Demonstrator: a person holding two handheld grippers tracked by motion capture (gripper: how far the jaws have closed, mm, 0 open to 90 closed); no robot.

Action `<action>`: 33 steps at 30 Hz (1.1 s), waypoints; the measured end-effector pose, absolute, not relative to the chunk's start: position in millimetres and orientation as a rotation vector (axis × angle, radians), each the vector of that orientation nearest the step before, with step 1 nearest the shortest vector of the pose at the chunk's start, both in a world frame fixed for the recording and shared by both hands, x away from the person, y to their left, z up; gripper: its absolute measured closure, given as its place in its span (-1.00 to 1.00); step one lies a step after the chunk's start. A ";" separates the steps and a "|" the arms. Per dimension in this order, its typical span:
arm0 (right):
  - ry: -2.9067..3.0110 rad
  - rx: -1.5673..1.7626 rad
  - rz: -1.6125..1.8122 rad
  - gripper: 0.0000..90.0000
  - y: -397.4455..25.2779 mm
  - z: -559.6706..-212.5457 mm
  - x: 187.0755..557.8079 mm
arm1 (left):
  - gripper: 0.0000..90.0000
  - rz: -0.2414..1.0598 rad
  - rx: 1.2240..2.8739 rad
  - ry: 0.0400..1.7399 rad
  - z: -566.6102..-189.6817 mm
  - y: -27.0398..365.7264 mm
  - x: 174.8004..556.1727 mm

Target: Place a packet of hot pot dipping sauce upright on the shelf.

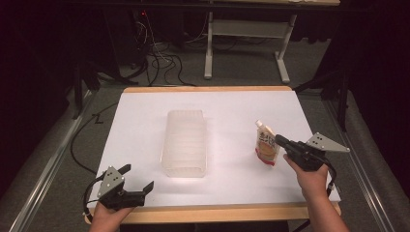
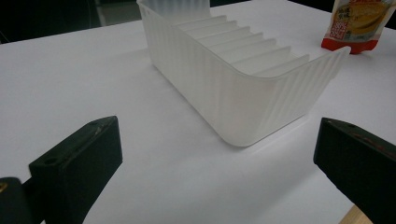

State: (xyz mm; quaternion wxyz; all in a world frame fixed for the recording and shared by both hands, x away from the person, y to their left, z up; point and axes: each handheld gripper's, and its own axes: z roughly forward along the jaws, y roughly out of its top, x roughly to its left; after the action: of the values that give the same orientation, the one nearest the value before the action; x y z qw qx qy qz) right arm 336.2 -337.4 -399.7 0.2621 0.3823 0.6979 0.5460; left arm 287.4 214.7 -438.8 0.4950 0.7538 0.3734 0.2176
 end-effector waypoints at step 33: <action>1.918 1.213 1.482 -0.37 -333.6 -423.2 335.5 | -0.96 0.516 1.836 0.898 -439.8 213.0 288.9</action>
State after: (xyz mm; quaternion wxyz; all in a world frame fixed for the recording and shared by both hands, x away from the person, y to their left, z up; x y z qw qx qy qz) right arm 335.5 -333.6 -423.2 0.2137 0.4373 0.6913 0.5340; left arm 288.9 213.0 -439.8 0.4940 0.7574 0.3702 0.2129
